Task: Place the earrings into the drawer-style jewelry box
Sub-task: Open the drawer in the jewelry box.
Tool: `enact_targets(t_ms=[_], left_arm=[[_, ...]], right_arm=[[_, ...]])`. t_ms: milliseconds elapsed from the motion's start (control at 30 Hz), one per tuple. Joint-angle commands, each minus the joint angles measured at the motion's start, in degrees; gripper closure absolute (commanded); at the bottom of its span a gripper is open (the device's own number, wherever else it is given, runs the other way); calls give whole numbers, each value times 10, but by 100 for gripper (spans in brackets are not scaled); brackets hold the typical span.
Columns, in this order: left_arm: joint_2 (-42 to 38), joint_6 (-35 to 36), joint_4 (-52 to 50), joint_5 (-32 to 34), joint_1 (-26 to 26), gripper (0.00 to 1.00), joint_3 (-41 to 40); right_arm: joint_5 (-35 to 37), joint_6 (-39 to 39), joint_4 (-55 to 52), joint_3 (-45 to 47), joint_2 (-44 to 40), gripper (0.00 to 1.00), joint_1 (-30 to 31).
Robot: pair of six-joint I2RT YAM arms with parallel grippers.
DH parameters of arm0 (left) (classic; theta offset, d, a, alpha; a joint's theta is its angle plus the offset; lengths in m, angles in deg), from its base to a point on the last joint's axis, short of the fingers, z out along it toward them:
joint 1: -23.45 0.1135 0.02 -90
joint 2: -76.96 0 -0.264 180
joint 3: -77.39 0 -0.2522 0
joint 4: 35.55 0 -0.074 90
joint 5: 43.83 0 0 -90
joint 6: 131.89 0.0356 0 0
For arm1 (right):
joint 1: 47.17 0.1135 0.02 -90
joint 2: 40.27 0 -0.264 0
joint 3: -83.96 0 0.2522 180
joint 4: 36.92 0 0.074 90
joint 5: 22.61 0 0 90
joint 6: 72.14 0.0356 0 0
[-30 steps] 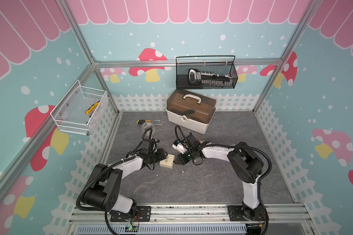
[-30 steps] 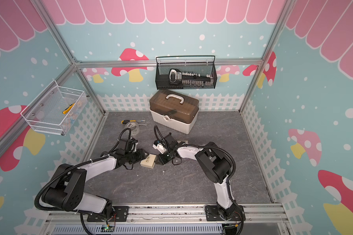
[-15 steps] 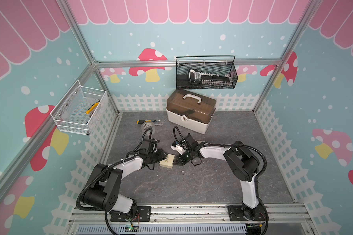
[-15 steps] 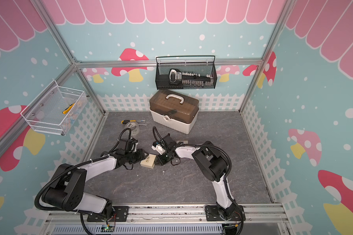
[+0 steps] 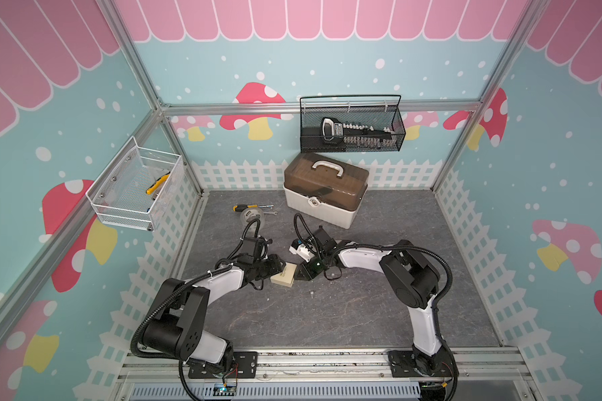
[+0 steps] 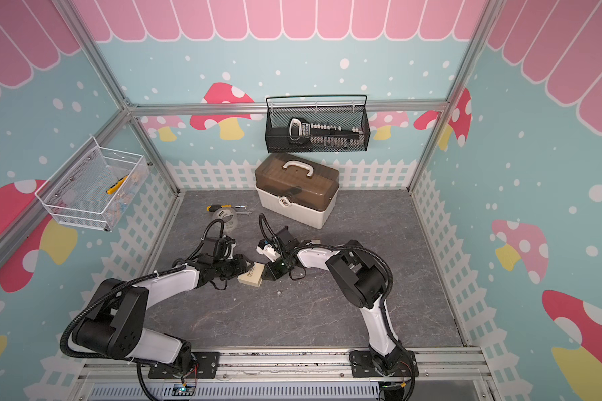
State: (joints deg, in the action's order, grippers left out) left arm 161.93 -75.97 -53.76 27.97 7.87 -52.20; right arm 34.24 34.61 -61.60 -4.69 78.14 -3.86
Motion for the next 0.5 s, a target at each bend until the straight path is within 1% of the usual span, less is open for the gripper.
enact_targets(t_ms=[0,200,433,467], left_arm=[[2,-2,-7,2,-4,48,-7],[-6,-8,-22,25,1,49,-10],[-22,-15,-36,35,36,49,-19],[-26,-15,-38,35,41,49,-22]], right_arm=[[-12,-7,-5,-17,16,80,7],[-18,-3,-5,-32,23,87,13],[-19,4,-5,-63,45,100,31],[-17,5,-4,-67,48,100,33]])
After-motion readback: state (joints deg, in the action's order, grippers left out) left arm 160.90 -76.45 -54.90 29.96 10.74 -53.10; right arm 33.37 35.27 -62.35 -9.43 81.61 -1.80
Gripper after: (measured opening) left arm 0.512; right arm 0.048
